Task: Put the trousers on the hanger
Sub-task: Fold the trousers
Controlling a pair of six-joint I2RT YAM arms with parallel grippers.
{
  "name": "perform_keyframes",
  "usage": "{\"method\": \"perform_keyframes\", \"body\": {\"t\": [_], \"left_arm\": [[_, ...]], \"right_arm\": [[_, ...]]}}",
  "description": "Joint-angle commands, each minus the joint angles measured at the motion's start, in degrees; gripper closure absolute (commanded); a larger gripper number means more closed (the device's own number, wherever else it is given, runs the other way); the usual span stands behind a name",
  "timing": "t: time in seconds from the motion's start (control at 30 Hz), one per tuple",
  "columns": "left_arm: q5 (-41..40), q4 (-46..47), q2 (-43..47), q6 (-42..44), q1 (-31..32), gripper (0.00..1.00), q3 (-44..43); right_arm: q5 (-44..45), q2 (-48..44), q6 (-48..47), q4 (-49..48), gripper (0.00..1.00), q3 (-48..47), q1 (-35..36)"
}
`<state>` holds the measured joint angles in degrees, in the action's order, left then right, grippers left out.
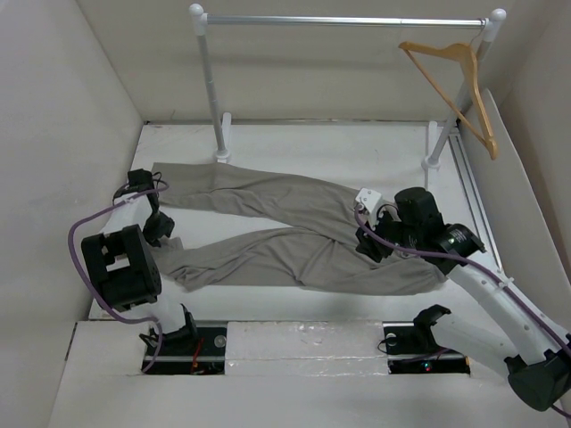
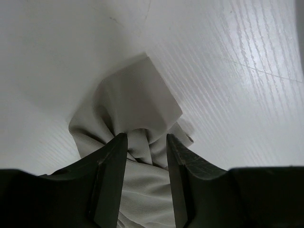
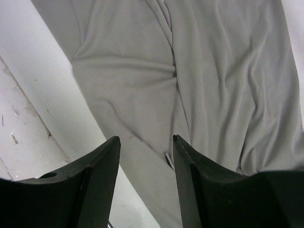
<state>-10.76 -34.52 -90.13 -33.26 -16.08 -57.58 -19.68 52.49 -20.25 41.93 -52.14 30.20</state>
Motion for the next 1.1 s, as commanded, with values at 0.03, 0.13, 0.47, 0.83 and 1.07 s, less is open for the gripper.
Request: {"method": "perform_keyframes", "body": {"t": [0.03,0.13,0.47,0.83,1.07], "left_arm": [[-3.21,-2.57,0.57,-0.58,-0.71,0.66,-1.74],[-3.83,-2.39,-2.59,-0.5,-0.71,0.72,-1.75],[-3.91,-0.54,-4.19,-1.11,-0.71,1.0,-1.39],[-8.39,-19.15,27.33,-7.95,-0.71,1.0,-11.66],[-9.46,-30.69,38.52,-15.44,1.31,1.0,-19.05]], "right_arm": [[1.4,-0.2,-1.11,-2.65,0.46,-2.09,0.65],[2.63,0.42,-1.19,-2.03,0.46,-3.14,0.65],[2.64,1.91,-1.11,-1.77,0.46,-4.29,0.65],[2.28,0.86,-0.05,-3.79,0.46,-2.18,2.67],[7.98,0.51,-0.14,-2.3,0.45,-3.06,8.29]]}}
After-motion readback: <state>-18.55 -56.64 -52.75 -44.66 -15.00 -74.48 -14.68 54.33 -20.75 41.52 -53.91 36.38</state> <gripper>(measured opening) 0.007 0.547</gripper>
